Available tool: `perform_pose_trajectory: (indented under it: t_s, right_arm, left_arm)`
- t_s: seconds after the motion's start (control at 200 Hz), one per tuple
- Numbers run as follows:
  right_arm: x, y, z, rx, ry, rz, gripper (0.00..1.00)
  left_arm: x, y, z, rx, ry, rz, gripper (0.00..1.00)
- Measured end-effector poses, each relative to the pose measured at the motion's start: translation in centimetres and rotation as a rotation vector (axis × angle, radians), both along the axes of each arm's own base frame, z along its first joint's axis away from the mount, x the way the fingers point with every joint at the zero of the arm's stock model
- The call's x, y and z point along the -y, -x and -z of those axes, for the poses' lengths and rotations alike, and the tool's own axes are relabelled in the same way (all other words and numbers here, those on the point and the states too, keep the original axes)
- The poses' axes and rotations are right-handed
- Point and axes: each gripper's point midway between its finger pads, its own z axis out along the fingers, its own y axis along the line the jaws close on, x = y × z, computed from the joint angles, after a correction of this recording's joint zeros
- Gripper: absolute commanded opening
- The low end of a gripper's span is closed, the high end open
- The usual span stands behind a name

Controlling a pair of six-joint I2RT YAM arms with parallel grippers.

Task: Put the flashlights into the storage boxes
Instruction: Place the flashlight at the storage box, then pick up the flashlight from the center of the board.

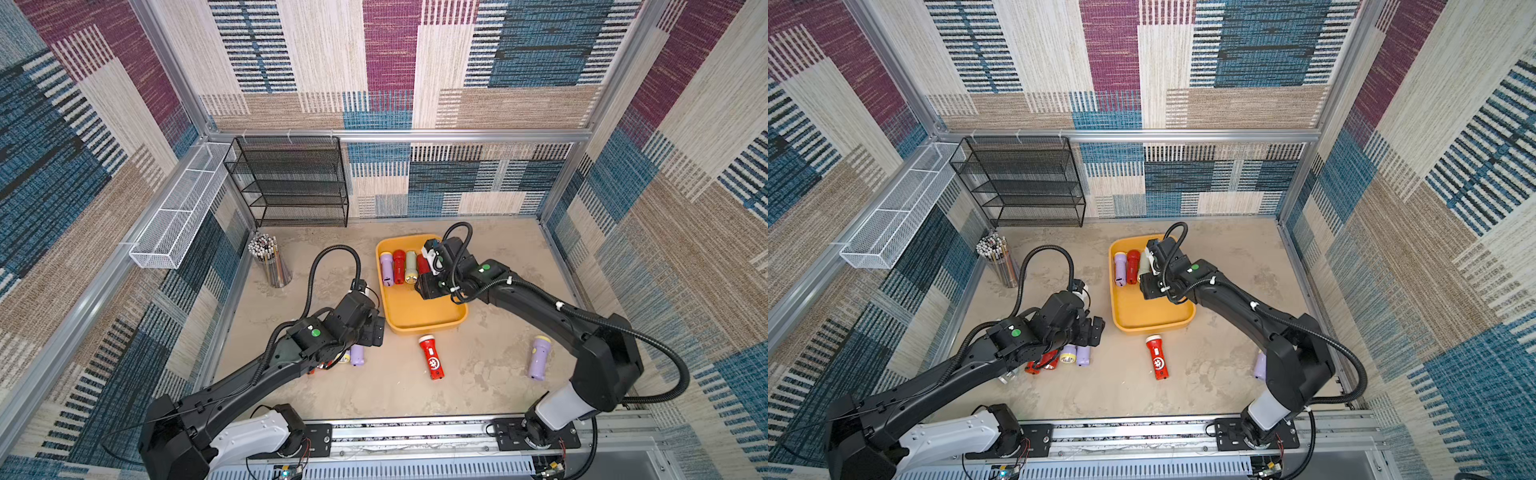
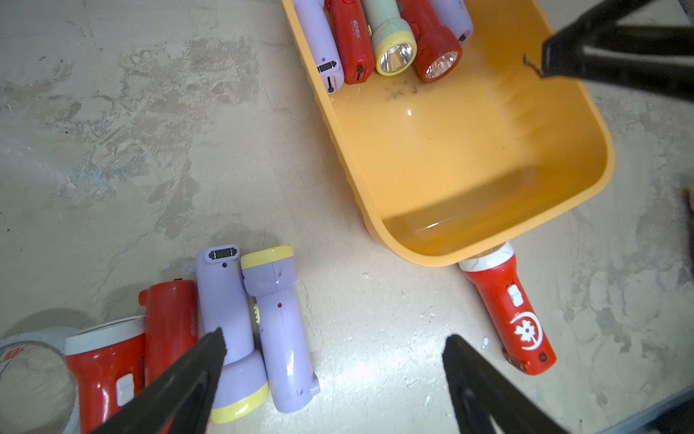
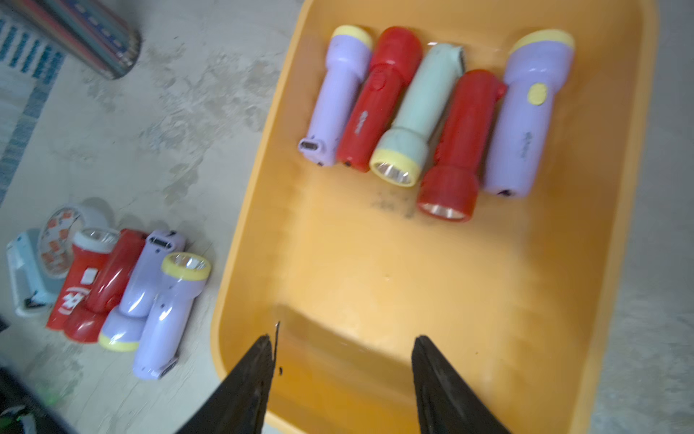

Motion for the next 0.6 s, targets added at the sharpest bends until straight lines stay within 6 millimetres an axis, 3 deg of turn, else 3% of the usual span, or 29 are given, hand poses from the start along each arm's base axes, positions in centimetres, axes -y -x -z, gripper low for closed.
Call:
perform_pose_trajectory:
  t_s: [0.155,0.326,0.596]
  right_arm:
    - [-0.1,4.2,-0.4,-0.011,-0.034,-0.016,0.61]
    - [-0.4,8.6,0.4,-0.05,-0.058,-0.041,0.61]
    - [0.4,14.7,4.5,-0.147,-0.034,-0.049,0.61]
  left_arm:
    - [-0.4,0.6,-0.2,0.009,0.022,-0.005,0.94]
    - [-0.5,1.0,0.3,0.002,0.022,0.004,0.93]
    - [0.5,2.4,1.9,-0.038,0.025,0.038,0.93]
